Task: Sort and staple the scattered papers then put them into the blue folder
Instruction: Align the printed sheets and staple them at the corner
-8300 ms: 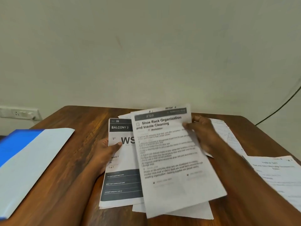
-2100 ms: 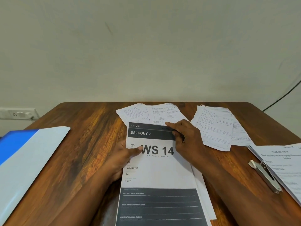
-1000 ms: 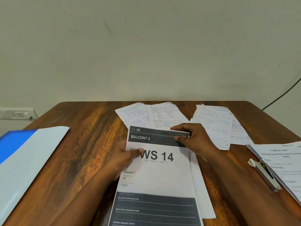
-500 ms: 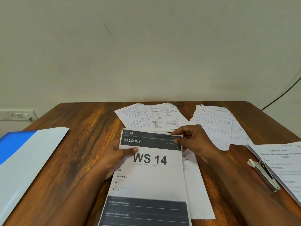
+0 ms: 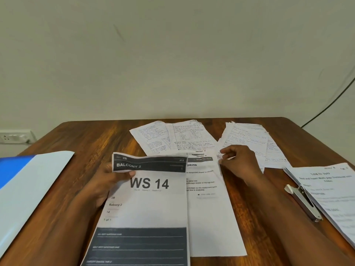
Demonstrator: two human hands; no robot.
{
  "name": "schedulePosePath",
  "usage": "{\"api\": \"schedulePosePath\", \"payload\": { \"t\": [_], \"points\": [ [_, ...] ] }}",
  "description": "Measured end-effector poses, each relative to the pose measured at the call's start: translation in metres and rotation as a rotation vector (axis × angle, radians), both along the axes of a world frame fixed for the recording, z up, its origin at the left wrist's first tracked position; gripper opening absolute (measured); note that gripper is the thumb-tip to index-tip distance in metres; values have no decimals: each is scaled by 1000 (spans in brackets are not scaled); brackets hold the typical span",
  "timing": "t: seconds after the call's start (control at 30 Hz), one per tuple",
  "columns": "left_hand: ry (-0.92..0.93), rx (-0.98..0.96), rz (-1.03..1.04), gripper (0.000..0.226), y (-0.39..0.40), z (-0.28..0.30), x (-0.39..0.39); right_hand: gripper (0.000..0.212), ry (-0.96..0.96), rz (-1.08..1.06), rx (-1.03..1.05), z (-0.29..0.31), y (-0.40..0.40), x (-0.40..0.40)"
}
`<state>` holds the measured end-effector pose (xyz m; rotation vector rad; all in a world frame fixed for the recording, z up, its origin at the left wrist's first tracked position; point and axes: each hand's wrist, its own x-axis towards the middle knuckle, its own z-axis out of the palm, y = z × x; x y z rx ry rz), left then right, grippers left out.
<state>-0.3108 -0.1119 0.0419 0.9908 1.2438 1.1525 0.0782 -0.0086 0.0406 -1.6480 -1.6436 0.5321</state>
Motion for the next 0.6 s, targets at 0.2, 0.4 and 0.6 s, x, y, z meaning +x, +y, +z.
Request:
{"api": "schedulePosePath", "payload": {
  "t": [0.2, 0.4, 0.6],
  "points": [
    [-35, -33, -12, 76, -1, 0, -17, 61, -75, 80, -107, -5, 1, -5],
    [-28, 1, -16, 96, -1, 0, -15, 70, -131, 124, -115, -8, -2, -11],
    [-19, 3, -15, 78, 1, -3, -15, 58, -111, 167, -74, -9, -11, -29]
  ]
}}
